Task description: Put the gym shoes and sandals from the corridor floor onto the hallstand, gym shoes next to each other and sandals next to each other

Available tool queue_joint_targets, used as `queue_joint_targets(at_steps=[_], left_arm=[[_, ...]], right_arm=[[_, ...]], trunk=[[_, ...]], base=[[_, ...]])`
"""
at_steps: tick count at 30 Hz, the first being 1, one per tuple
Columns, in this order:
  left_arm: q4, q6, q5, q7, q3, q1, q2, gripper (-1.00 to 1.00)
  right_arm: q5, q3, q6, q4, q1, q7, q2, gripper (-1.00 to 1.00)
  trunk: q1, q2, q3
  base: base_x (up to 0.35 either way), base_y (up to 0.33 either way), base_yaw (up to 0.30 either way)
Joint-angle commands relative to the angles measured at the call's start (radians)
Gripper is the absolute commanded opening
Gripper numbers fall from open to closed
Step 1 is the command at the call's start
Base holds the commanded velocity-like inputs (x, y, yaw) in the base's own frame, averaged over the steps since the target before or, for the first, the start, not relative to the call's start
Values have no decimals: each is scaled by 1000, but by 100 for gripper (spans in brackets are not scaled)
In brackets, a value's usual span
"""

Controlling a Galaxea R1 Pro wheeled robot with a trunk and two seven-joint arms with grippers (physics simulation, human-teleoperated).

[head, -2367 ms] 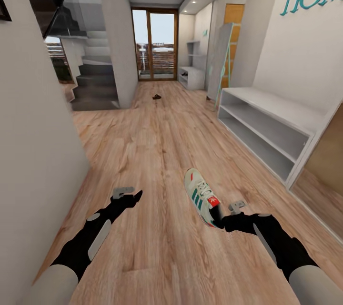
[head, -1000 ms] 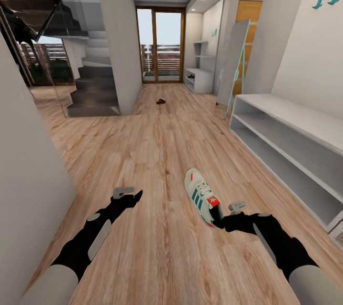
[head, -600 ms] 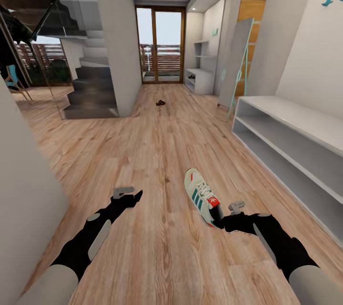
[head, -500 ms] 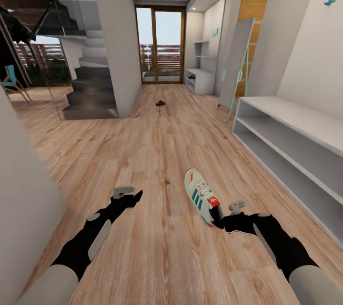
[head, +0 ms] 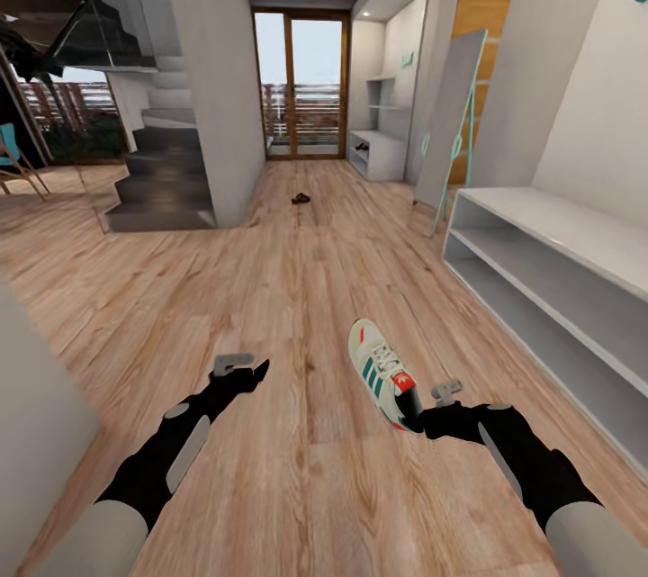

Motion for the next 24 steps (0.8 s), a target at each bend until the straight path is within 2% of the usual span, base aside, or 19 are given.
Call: queue_joint_targets(at_steps=[1, 15, 24], left_arm=[[-1, 6, 10, -1, -2, 0, 1, 100], [-1, 6, 10, -1, -2, 0, 0, 100], [-1, 7, 10, -1, -2, 0, 0, 100]], right_arm=[[-3, 2, 6, -1, 0, -1, -1, -100], [-6, 1, 6, -1, -1, -1, -1, -100], [-6, 1, 6, -1, -1, -1, -1, -100]], trunk=[[0, 0, -1], [0, 0, -1], [0, 0, -1]], base=[[346, -86, 0], [346, -84, 3], [347, -117, 194]])
